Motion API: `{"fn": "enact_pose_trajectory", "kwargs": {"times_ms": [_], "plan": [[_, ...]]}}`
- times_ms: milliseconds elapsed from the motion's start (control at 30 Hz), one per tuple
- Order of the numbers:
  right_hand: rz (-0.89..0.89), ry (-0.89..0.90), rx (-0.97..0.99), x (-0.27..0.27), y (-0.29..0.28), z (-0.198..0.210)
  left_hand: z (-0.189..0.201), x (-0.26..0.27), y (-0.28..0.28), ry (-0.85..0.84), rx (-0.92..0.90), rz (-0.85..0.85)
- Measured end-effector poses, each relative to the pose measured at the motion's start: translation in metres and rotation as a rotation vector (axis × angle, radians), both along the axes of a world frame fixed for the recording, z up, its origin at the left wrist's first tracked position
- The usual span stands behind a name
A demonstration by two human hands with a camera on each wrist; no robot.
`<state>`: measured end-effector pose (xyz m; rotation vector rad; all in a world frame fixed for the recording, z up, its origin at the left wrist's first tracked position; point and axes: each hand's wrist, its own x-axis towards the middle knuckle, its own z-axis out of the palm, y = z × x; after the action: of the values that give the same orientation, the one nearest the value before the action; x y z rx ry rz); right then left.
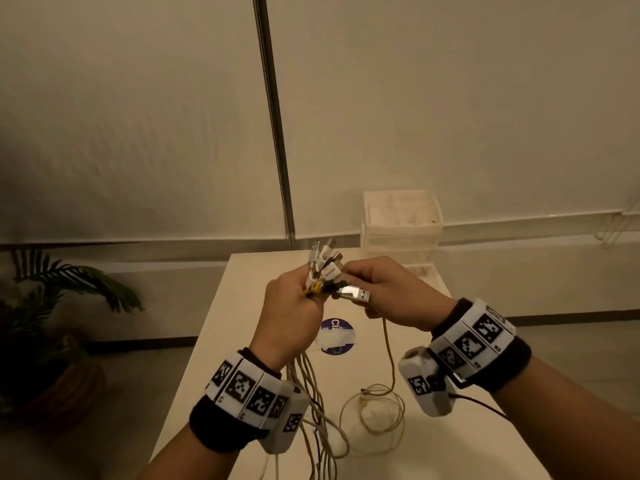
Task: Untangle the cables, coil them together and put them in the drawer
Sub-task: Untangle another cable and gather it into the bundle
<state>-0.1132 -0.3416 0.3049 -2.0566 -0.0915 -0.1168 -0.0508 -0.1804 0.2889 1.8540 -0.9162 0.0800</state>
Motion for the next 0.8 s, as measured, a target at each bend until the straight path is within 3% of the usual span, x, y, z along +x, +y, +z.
{"fn": "enact_pose_trajectory", "kwargs": {"times_ms": [100,267,333,467,567,633,700,800], "plan": [[-0.036,0.039,0.108,-0.007,-0.003,-0.010,0.001,0.010,0.003,0.067,-0.071,0.132],[-0.183,0.207,0.168,-0.039,-0.033,-0.058,0.020,0.060,0.050,0.344,-0.521,0.371],[-0.236,0.219,0.174,-0.043,-0.039,-0.067,0.023,0.065,0.056,0.345,-0.489,0.402],[-0.247,0.194,0.186,-0.032,-0.029,-0.056,0.013,0.047,0.038,0.191,-0.264,0.424],[-0.205,0.171,0.100,-0.030,-0.016,-0.042,0.008,0.015,0.023,0.059,-0.213,0.260],[-0.147,0.152,0.110,-0.035,-0.003,-0.033,0.005,-0.007,0.016,-0.001,-0.165,0.027],[-0.062,0.131,0.165,-0.043,0.010,-0.025,-0.003,-0.019,0.011,-0.047,-0.122,-0.157],[0.022,0.116,0.371,-0.057,0.022,-0.015,-0.010,-0.020,0.016,-0.075,-0.039,-0.213]]}}
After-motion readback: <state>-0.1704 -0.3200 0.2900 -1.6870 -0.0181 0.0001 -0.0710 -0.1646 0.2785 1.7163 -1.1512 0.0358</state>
